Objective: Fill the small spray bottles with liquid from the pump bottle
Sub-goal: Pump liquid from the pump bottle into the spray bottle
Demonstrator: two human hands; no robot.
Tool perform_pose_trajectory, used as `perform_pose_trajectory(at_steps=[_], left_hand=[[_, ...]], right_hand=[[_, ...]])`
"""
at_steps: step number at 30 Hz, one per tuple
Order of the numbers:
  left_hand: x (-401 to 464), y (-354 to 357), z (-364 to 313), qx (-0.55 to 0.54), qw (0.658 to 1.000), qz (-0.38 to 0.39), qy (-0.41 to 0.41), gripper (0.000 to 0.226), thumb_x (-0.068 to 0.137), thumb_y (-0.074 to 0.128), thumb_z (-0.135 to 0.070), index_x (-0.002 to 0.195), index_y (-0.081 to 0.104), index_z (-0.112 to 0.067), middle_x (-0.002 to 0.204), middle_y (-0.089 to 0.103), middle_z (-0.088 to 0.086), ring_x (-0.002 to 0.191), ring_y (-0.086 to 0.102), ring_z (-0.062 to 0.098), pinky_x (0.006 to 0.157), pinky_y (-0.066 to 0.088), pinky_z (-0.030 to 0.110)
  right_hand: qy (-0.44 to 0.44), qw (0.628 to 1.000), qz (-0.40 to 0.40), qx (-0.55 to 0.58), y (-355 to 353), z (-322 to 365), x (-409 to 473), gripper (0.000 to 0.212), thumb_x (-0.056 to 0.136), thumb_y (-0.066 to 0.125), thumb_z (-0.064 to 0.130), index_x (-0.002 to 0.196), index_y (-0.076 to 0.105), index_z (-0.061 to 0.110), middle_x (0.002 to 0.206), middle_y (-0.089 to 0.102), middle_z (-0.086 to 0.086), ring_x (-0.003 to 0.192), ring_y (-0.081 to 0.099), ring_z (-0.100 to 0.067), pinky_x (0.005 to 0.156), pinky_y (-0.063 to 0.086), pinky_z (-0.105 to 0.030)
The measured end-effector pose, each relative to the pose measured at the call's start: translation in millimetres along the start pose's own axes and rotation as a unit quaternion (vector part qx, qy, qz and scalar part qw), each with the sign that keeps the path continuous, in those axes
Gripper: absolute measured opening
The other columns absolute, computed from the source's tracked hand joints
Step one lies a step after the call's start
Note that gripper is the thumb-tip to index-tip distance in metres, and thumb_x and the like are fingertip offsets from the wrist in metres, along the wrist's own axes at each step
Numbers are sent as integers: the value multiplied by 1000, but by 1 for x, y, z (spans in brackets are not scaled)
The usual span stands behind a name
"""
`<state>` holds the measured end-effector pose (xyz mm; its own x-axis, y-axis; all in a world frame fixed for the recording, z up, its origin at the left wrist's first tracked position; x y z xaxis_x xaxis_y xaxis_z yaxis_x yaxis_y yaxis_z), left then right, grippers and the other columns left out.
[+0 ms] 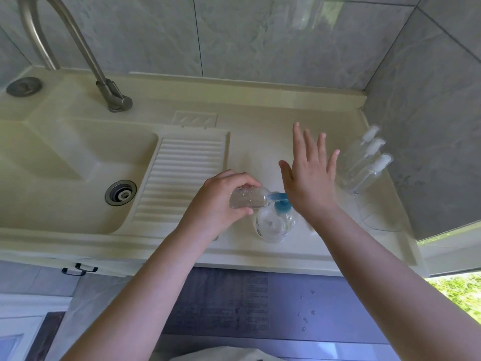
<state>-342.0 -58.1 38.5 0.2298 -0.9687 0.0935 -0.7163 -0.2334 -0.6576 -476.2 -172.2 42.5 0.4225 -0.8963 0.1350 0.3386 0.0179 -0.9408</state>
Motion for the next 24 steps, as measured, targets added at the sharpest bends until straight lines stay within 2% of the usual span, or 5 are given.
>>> perform_pose_trajectory(at_steps=[3,9,16,21,24], left_hand=[[0,1,1,9,1000,9,-4,50,68,88,-12,109,70,-34,103,62,-15,98,61,5,95,50,33],[0,0,0,4,1000,1,-3,50,67,88,-13,108,69,-37,101,63,-15,97,60,2,94,50,31],[0,2,-1,6,1000,6,2,51,66,88,-13,108,69,-36,101,62,-15,97,61,4,94,51,33],[0,1,0,2,1000,0,3,50,65,88,-12,107,70,-33,99,63,-14,96,62,5,93,51,33],[-1,2,0,0,1000,4,3,50,66,88,-12,107,70,-34,100,63,-15,96,61,3,93,50,29]], right_hand=[[22,999,46,-2,19,-8,-3,62,107,30,32,159,-3,26,166,10,-10,152,-6,-37,120,-3,-61],[10,1000,-5,-1,2,-3,1,65,106,35,33,159,-3,26,166,9,-9,153,-6,-36,119,-3,-60],[14,1000,-2,-12,-1,-4,-1,67,106,34,37,159,-5,26,167,8,-8,153,-6,-36,119,-4,-59],[11,1000,7,-20,10,-2,-4,61,106,32,28,159,3,26,166,14,-6,153,-4,-36,120,-1,-62],[5,1000,4,-17,4,-1,0,65,105,36,30,159,-1,26,167,5,-9,152,-6,-36,120,-2,-61]])
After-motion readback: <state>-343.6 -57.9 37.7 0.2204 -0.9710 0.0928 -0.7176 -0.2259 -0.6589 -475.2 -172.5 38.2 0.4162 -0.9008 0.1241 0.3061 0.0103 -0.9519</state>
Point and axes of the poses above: each hand's wrist, its own x-axis towards the middle knuckle, its own y-axis out of the palm, z = x × y, the point moved 8 cm from there along x, towards the middle knuckle
